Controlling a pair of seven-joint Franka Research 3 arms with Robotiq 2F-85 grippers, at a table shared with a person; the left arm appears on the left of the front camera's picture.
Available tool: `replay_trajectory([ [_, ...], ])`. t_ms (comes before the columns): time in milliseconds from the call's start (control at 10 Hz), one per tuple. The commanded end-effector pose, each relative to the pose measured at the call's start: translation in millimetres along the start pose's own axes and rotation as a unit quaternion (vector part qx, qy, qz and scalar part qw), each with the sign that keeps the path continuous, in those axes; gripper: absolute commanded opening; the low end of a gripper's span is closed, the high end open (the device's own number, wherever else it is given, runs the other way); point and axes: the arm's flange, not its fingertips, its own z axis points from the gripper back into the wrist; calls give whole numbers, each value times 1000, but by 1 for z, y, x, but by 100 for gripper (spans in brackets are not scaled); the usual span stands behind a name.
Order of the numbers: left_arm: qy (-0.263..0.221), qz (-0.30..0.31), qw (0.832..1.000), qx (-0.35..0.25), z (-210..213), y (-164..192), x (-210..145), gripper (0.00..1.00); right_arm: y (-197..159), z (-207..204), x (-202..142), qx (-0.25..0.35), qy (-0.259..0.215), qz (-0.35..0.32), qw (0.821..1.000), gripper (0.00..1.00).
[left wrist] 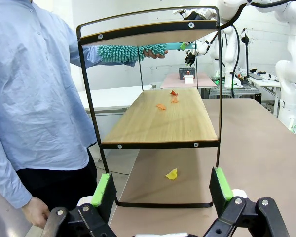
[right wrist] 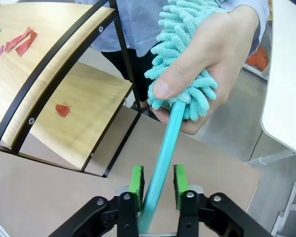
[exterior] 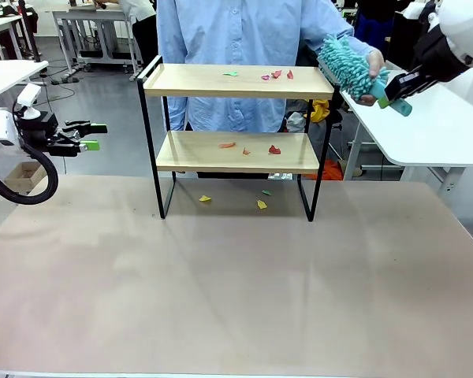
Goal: Clean the shelf.
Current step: Pick up the Duster handed by the human.
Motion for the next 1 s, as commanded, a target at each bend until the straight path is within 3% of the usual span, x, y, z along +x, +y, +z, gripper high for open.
replay_trajectory([
  [0,3,-3,1000,0,-1,0,3,100,2,2,5,-6,8,-16,1000,0],
  [400,3,-3,1000,0,-1,0,3,100,-1,3,3,-35,20,-31,999,0],
  [500,3,-3,1000,0,-1,0,3,100,-5,4,4,-35,-3,-43,998,0],
  [600,3,-3,1000,0,-1,0,3,100,-7,6,7,0,-64,-47,997,0],
  [700,3,-3,1000,0,-1,0,3,100,-3,1,0,-20,8,-24,999,0],
  [900,3,-3,1000,0,-1,0,3,100,-3,1,0,-20,8,-24,999,0],
])
